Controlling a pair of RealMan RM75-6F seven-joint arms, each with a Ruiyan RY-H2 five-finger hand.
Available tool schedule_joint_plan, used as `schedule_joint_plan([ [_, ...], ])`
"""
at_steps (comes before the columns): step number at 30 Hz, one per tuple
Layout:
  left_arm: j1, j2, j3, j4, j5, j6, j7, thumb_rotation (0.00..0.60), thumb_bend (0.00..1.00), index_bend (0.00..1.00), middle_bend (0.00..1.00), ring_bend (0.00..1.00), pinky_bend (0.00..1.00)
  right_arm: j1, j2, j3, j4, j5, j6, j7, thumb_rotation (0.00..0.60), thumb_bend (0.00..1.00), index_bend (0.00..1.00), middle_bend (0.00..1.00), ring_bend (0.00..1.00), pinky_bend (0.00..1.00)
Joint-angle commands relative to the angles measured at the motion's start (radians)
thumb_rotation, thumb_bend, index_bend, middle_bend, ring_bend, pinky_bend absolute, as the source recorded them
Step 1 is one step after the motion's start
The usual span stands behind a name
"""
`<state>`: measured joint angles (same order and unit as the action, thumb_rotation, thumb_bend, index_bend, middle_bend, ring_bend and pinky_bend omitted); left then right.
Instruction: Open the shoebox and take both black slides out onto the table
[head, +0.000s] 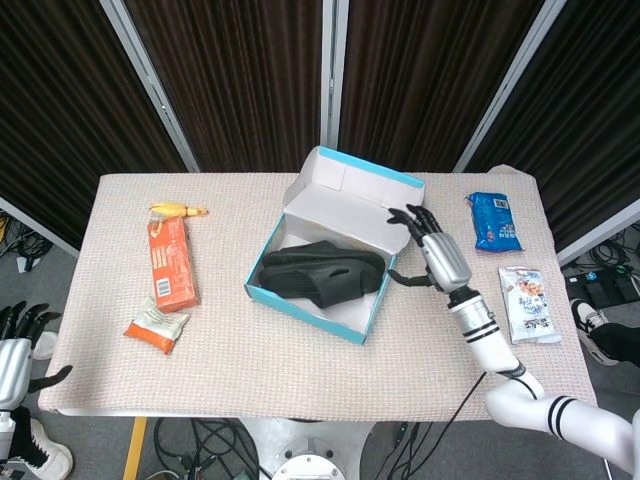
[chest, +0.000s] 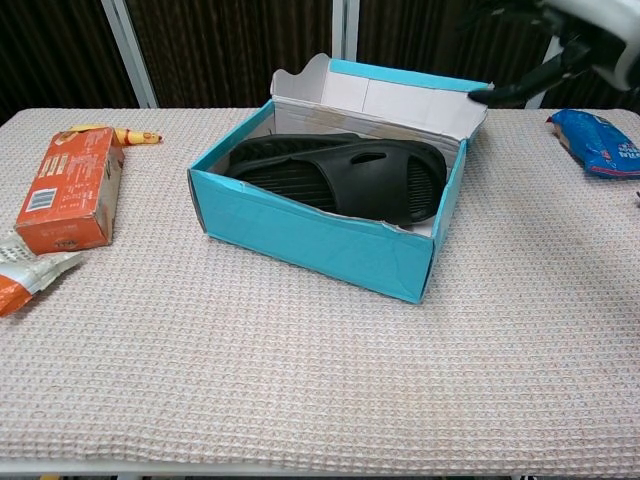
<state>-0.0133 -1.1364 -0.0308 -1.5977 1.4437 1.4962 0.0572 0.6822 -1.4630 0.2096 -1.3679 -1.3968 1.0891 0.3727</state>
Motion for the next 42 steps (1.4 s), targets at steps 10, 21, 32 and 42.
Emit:
schedule_joint_plan([
  [10, 0.001, -0.013, 0.004, 0.039, 0.001, -0.007, -0.039, 0.6, 0.05, 0.25, 0.15, 0.05, 0.08, 0.153, -0.019, 0.003, -0.085, 0.244, -0.307, -0.344, 0.6, 0.1, 0.14, 0.23, 0.05, 0.02],
  [21, 0.0, -0.021, 0.004, 0.062, -0.002, -0.013, -0.058, 0.6, 0.05, 0.25, 0.15, 0.05, 0.08, 0.172, -0.068, 0.014, -0.045, 0.317, -0.302, -0.411, 0.6, 0.1, 0.14, 0.23, 0.05, 0.02],
  [32, -0.004, -0.021, 0.004, 0.061, -0.004, -0.022, -0.056, 0.6, 0.05, 0.25, 0.15, 0.05, 0.08, 0.163, -0.078, 0.012, -0.017, 0.318, -0.307, -0.391, 0.6, 0.1, 0.14, 0.22, 0.05, 0.01],
  [42, -0.005, -0.024, 0.004, 0.064, -0.011, -0.03, -0.055, 0.6, 0.05, 0.25, 0.15, 0.05, 0.08, 0.131, -0.05, -0.021, -0.091, 0.223, -0.268, -0.365, 0.6, 0.12, 0.14, 0.22, 0.05, 0.01],
])
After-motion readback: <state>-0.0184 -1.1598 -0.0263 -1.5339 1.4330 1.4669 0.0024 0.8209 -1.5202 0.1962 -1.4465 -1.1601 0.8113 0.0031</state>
